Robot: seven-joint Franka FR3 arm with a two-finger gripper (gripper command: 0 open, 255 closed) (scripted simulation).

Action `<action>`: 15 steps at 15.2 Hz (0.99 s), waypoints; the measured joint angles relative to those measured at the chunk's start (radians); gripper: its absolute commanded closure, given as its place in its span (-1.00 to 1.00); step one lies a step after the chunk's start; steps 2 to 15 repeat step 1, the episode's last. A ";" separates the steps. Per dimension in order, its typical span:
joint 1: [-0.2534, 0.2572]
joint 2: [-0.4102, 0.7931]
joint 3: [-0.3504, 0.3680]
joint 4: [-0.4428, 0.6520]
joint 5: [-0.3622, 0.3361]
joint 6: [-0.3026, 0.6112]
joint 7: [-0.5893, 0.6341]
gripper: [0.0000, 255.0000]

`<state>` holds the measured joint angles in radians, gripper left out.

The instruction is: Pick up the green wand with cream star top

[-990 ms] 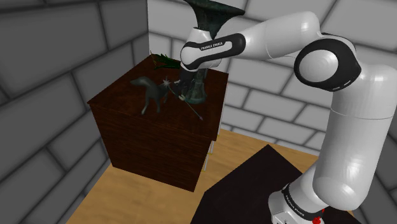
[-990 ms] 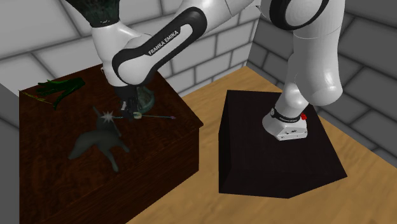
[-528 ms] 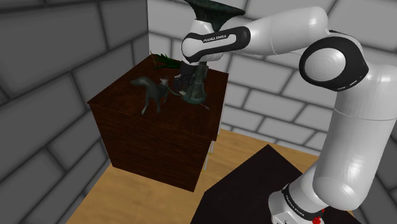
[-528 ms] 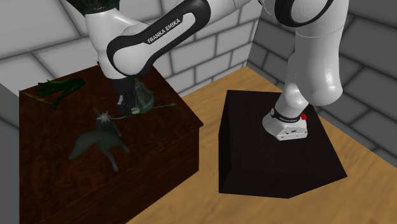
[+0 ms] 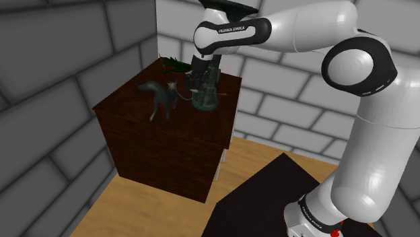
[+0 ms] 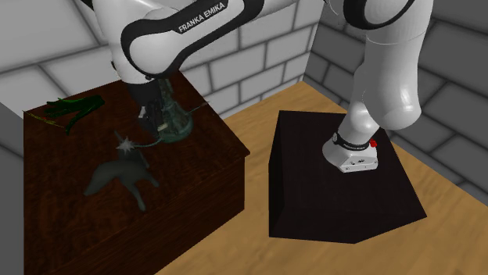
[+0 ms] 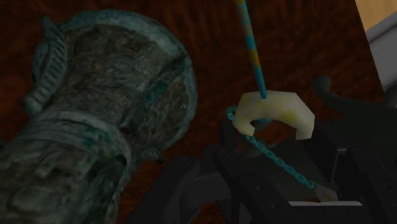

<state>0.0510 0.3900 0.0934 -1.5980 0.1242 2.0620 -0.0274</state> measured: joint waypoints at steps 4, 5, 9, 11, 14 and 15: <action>0.000 -0.001 0.000 0.007 0.000 -0.008 0.001 1.00; 0.000 -0.001 0.000 0.007 0.000 -0.008 0.001 1.00; 0.000 -0.001 0.000 0.007 0.000 -0.008 0.001 1.00; 0.000 -0.001 0.000 0.007 0.000 -0.008 0.001 1.00; 0.000 -0.001 0.000 0.007 0.000 -0.008 0.001 1.00; 0.000 -0.001 0.000 0.007 0.000 -0.008 0.001 1.00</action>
